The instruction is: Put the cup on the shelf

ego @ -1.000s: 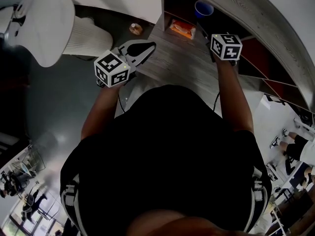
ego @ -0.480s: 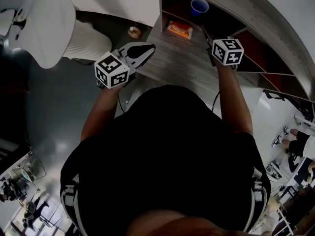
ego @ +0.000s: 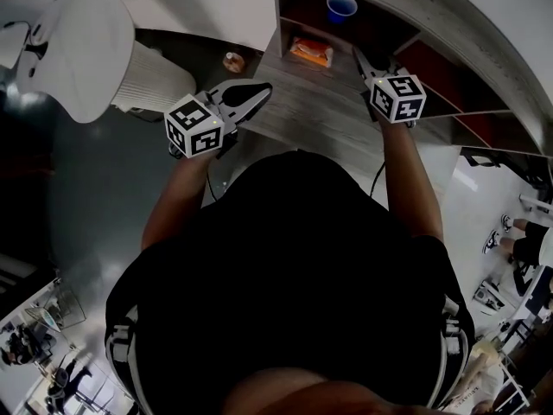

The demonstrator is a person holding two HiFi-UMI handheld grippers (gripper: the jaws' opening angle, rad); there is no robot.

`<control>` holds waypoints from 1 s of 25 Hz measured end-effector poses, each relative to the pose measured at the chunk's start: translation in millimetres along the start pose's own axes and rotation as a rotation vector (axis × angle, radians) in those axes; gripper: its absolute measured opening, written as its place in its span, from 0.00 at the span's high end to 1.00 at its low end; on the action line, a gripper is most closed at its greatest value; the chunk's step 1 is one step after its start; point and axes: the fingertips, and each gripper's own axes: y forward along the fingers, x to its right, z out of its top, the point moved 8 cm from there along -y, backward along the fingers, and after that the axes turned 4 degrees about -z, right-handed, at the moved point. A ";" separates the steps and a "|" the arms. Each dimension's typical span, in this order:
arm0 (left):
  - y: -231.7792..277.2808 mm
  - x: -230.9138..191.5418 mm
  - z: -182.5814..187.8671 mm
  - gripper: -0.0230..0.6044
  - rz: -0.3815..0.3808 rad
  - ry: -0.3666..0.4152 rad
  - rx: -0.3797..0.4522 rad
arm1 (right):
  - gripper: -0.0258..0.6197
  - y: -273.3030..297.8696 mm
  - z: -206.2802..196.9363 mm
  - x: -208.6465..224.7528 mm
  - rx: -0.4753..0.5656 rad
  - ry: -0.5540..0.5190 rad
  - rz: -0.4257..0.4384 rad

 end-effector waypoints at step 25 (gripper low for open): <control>-21.6 59.7 -13.8 0.94 -0.049 0.085 -0.026 | 0.95 -76.4 7.0 -56.3 0.063 -0.004 -0.039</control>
